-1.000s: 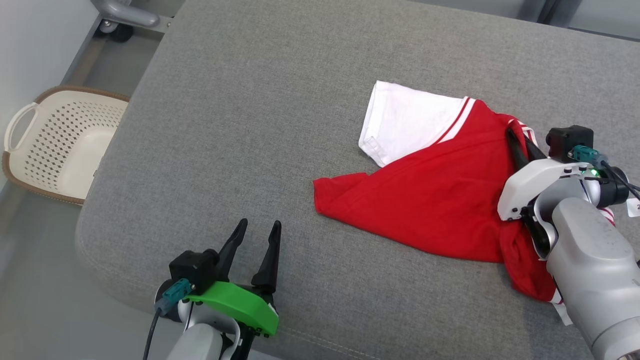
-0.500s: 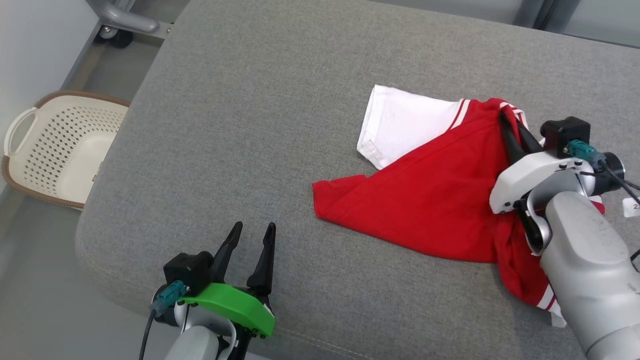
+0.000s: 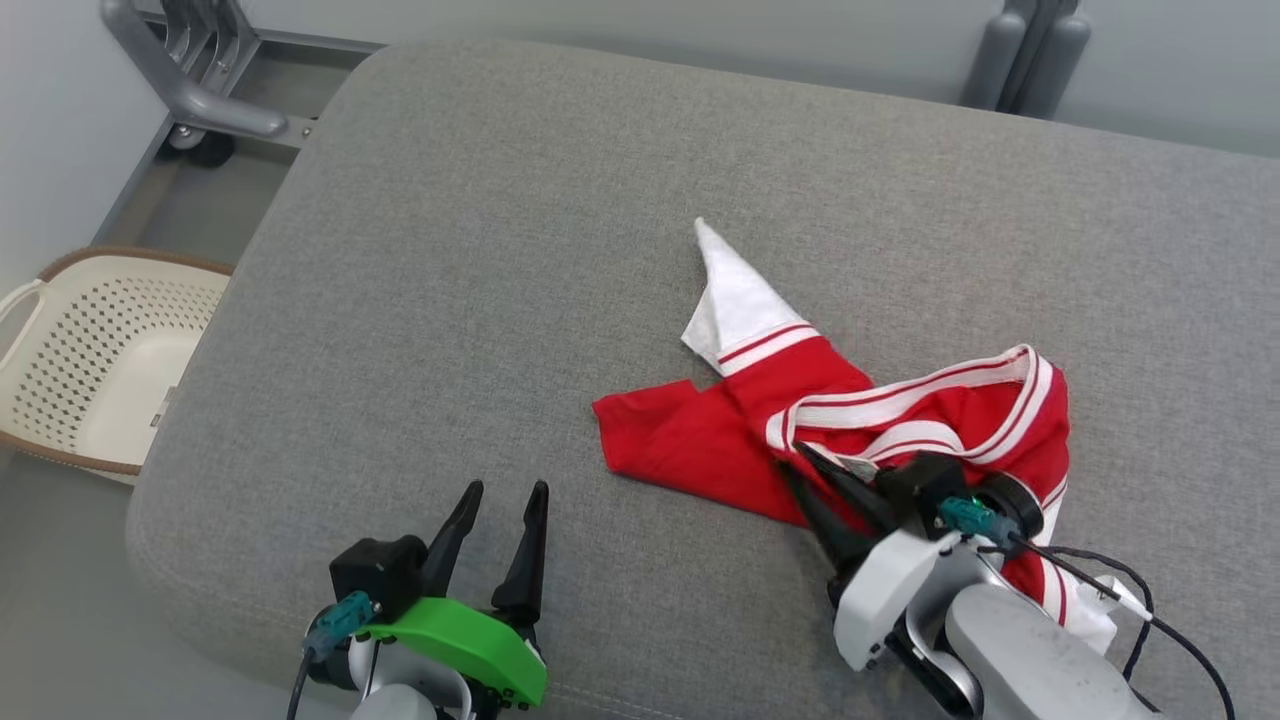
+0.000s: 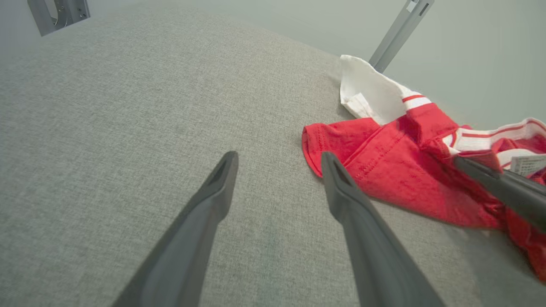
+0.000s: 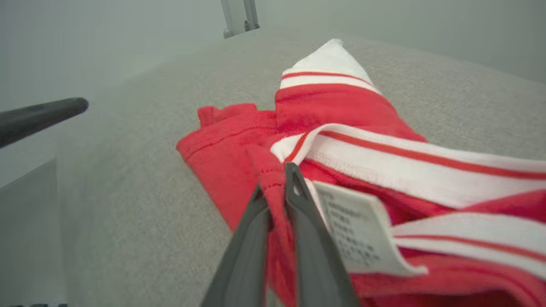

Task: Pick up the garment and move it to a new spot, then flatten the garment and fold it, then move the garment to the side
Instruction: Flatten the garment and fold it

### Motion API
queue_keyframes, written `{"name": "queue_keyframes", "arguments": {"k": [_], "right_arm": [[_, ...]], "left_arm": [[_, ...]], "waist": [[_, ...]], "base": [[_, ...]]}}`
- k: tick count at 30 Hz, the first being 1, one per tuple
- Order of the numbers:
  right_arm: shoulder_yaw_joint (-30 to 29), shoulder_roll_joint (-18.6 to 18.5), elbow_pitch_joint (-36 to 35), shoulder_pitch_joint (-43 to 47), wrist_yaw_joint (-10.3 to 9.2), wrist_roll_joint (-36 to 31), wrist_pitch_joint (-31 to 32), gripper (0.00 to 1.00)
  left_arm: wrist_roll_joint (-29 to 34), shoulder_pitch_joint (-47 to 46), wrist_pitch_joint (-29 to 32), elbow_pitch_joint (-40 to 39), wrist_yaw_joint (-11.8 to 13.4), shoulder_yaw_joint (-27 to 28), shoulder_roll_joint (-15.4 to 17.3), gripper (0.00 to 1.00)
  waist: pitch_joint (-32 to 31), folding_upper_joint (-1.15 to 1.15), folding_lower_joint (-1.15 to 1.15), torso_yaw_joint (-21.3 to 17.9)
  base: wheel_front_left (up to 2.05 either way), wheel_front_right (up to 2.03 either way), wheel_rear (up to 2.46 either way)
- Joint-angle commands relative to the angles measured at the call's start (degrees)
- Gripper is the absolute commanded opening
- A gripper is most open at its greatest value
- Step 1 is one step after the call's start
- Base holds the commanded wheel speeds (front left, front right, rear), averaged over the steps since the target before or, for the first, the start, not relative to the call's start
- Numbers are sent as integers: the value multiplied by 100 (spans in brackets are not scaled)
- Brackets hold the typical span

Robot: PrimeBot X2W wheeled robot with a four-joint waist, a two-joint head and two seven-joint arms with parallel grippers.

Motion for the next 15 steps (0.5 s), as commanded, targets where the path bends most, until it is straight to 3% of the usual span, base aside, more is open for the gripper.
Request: {"name": "queue_keyframes", "arguments": {"k": [1, 9, 15], "right_arm": [[40, -124, -89, 78, -9, 141, -19, 100], [-291, -543, -881, 351, -9, 582, -18, 100], [-534, -633, -897, 222, -8, 482, -18, 100]], "left_arm": [[-3, 119, -2, 15, -19, 19, 10, 100], [47, 279, -2, 41, -19, 67, 9, 100], [-52, 289, -2, 15, -19, -63, 10, 100]], "waist": [[-137, 0, 0, -109], [-312, 0, 0, -249], [-327, 0, 0, -162]], "base": [[0, 0, 0], [0, 0, 0], [0, 0, 0]]}}
